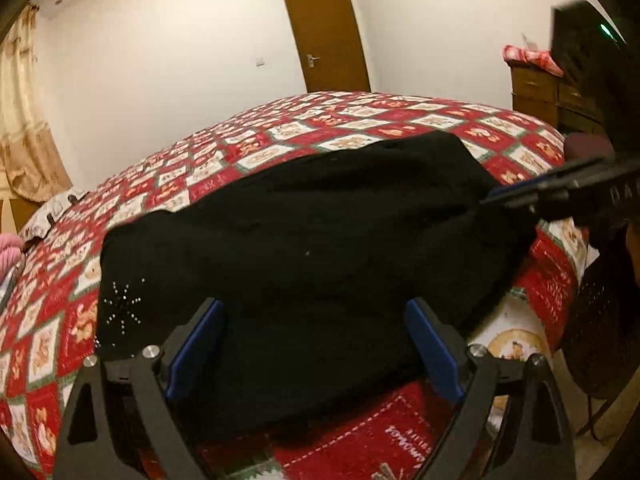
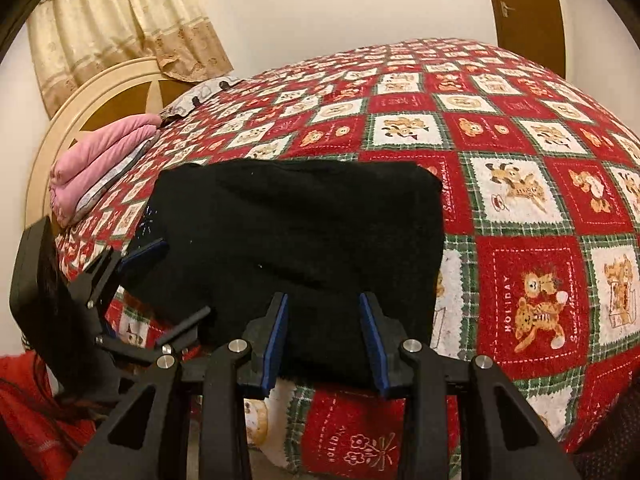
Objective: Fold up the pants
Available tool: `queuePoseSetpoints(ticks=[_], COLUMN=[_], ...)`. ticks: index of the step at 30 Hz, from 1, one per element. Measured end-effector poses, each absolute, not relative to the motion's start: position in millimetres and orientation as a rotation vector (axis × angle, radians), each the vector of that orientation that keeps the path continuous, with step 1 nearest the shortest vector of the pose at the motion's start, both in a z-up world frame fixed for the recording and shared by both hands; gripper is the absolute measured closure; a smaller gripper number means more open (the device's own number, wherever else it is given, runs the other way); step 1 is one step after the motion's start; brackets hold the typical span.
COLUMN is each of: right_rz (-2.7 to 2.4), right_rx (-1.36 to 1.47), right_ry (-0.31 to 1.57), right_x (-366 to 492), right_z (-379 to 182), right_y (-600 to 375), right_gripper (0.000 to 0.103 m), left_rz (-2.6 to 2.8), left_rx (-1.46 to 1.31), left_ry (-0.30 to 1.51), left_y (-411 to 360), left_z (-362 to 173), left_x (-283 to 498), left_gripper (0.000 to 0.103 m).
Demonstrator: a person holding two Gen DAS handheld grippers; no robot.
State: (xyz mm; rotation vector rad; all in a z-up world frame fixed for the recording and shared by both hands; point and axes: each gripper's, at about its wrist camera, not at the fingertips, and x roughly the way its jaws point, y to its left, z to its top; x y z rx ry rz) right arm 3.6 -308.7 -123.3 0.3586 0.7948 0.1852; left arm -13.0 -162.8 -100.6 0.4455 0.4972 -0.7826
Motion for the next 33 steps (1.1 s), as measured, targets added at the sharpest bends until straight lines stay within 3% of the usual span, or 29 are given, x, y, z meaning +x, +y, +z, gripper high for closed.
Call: queuePoseSetpoints(ticks=[5,10,12,17,20,22,25,29,32,33], right_rz=[0.152,0.133,0.080,0.003,0.217,0.373,0.585,0.723,0.738,0.756], right_rx=[0.359,0.281,0.295,0.259,0.247,0.208,0.058,-0.095,-0.218,-0.243], right_ry=[0.652,0.721,0.819,0.743,0.719,0.735,0.758,0.868,0.941,0.955], right_x=[11,65,85,89,102,119,152,196,215,220], right_z=[-84,-94,-115,-83,-61,-50,-33,-40,-53,-57], right_y=[-306,-301,-310,-300,-272,-243,-187,-131,-102,-97], right_gripper=[0.064,0.064,0.064,0.064,0.062,0.051,0.050,0.050,0.050,0.051], left_rz=[-0.773,-0.647,-0.608,-0.621,-0.610,-0.605,-0.606,-0.616,-0.610,-0.620], left_rx=[0.399,0.398,0.418,0.381,0.325,0.239,0.144,0.061,0.029,0.043], left_ry=[0.478,0.360,0.392,0.514,0.498,0.489,0.509,0.695,0.741,0.741], left_y=[-145,-122,-118,-101,-88,-76,-67,-73,-77,-81], left_z=[-83,-68,-74,-95,-89,-80,-75,-95,-103,-102], left_x=[-10,-9,1,16,18,24,39,71,74,71], left_gripper=[0.009,0.008,0.005,0.005,0.005,0.005,0.004,0.004,0.007,0.015])
